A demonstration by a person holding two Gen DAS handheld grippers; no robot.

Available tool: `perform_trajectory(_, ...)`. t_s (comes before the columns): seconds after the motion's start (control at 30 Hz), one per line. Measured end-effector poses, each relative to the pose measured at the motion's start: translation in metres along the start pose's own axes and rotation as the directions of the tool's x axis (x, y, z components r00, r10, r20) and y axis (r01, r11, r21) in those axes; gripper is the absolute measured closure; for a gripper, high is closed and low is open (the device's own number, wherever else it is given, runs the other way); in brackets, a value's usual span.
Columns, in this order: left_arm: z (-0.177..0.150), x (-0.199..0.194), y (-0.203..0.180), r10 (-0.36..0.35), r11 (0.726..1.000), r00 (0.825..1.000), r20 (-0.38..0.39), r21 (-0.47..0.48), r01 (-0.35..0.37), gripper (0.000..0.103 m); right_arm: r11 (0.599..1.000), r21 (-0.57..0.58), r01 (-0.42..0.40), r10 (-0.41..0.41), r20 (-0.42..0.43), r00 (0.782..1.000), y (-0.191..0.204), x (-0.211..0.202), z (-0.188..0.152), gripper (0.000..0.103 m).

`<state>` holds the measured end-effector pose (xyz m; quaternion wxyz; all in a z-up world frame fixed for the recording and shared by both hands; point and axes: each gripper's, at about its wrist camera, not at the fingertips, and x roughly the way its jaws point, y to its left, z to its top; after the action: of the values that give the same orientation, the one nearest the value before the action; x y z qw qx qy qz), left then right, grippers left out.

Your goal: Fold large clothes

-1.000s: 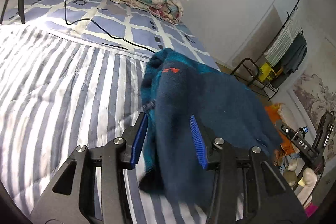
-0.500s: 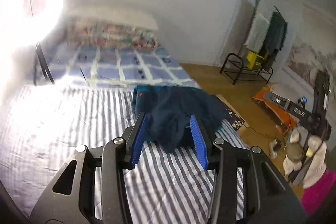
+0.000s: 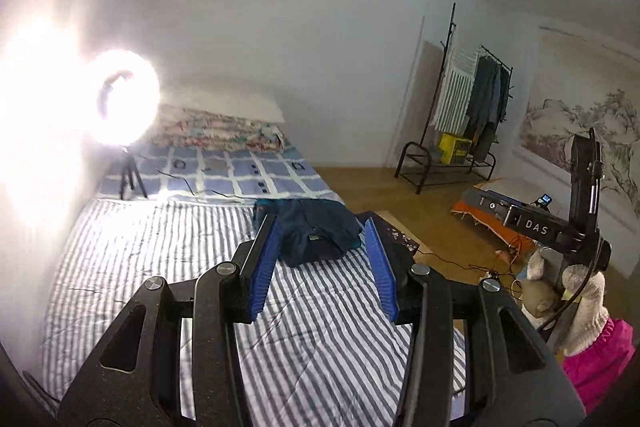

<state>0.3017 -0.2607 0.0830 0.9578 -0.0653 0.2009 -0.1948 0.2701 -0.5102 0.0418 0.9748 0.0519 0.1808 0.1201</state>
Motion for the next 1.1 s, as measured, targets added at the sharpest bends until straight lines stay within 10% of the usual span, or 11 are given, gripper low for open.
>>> perform_trajectory(0.6,0.0,-0.183,-0.033,-0.03,0.996,0.988,0.149,0.091,0.017,0.051,0.999,-0.036,-0.041,0.045,0.112,0.993,0.066,-0.155,-0.019,0.027)
perform_trajectory(0.83,-0.021,-0.198,-0.021,-0.027,0.997,0.99,0.135,0.074,0.017,0.03,1.0,-0.016,0.022,-0.02,0.123,0.992,0.075,-0.165,-0.038,0.001)
perform_trajectory(1.1,-0.064,-0.178,-0.003,0.034,0.997,0.994,0.108,0.067,-0.041,0.003,0.99,-0.033,0.137,-0.133,0.107,0.985,0.102,-0.143,-0.079,0.0)
